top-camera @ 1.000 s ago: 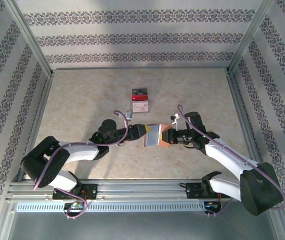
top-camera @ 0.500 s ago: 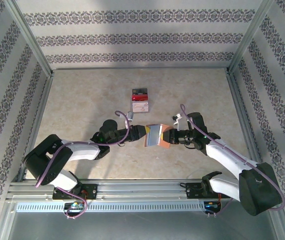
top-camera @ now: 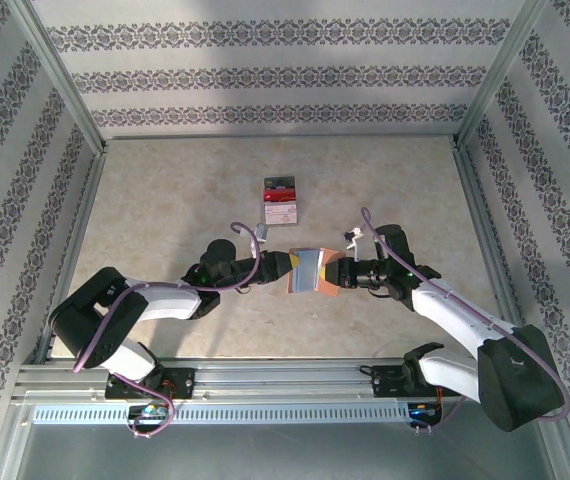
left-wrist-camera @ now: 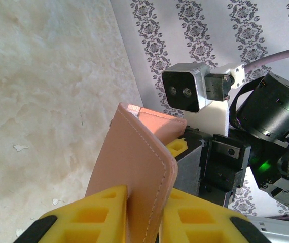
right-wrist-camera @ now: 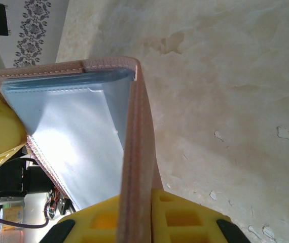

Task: Take the credit cards out of the card holder

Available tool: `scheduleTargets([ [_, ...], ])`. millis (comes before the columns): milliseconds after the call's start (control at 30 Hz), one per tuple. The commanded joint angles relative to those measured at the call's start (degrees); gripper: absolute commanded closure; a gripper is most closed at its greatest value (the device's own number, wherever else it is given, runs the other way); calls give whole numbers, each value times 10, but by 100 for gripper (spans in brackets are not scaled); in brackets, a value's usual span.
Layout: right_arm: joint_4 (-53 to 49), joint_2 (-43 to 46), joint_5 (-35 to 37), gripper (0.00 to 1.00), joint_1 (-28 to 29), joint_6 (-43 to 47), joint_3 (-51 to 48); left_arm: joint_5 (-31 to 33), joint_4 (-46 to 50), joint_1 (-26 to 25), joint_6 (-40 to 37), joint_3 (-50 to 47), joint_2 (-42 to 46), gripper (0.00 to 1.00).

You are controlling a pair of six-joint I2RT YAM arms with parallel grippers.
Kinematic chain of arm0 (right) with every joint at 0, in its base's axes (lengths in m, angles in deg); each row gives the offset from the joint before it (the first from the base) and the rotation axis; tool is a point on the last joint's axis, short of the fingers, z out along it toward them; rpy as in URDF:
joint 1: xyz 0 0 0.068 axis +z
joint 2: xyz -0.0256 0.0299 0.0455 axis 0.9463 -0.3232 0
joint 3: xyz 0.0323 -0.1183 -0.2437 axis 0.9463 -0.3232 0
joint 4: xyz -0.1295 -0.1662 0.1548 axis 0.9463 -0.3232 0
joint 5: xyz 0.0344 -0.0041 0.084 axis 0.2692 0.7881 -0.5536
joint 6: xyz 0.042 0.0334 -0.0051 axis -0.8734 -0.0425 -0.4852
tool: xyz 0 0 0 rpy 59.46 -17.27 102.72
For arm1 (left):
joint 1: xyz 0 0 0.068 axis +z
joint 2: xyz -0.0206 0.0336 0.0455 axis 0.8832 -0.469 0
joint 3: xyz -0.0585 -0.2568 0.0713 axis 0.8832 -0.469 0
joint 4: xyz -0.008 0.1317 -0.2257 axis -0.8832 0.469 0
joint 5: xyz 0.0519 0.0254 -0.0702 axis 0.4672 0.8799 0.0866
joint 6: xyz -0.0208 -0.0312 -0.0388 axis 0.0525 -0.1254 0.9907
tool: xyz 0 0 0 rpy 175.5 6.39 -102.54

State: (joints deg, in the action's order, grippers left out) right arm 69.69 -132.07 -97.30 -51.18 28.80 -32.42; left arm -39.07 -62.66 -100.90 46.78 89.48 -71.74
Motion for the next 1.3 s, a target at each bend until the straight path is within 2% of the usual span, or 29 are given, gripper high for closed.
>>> scheduleTargets([
  [0,23,-2,-11,100,-7,-3,-5,-17,-28,4,-7,5,1,78],
  [267,23,-18,-15,100,-12,4,-3,-14,-6,4,-17,2,23,73],
  [600,34,-17,-30,100,-12,-3,-4,-14,12,4,-23,6,19,77],
  [767,36,-17,-34,100,-10,-5,-4,-14,23,3,-29,12,16,70],
  [1000,39,-19,-33,100,-9,-6,-3,-15,30,3,-33,16,16,76],
  [1267,34,-33,-24,100,-8,1,-3,-19,15,3,-28,14,19,77],
])
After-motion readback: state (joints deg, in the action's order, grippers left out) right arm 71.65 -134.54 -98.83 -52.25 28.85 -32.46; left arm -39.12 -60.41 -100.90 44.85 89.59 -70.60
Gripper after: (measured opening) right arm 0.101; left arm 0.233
